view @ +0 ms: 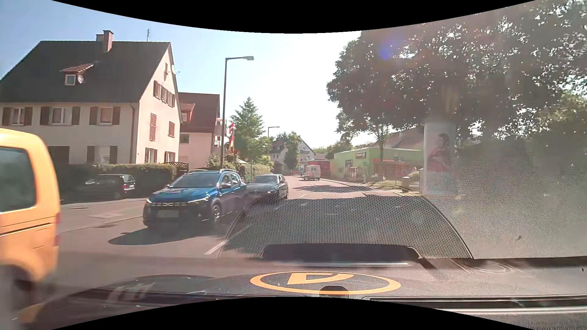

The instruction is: Follow the waypoints while adhering to traffic rules and regulations

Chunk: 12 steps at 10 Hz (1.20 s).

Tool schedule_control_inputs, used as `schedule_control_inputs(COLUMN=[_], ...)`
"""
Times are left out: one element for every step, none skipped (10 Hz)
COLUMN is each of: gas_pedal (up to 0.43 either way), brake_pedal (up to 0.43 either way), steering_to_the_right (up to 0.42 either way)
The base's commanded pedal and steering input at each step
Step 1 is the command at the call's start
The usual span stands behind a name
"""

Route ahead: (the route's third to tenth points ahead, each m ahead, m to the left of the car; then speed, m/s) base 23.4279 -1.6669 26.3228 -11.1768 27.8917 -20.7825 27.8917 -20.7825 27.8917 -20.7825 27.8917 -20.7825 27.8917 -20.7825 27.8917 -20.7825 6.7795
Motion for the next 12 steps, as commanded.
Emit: schedule_control_inputs(gas_pedal=[0.157,0.150,0.150,0.150,0.138,0.138,0.130,0.110,0.079,0.059,0.039,0.020], brake_pedal=[0.000,0.000,0.000,0.000,0.000,0.000,0.000,0.000,0.000,0.000,0.000,0.000], steering_to_the_right=[0.076,0.061,0.055,0.051,0.050,0.049,0.046,0.042,0.038,0.033,0.029,0.025])
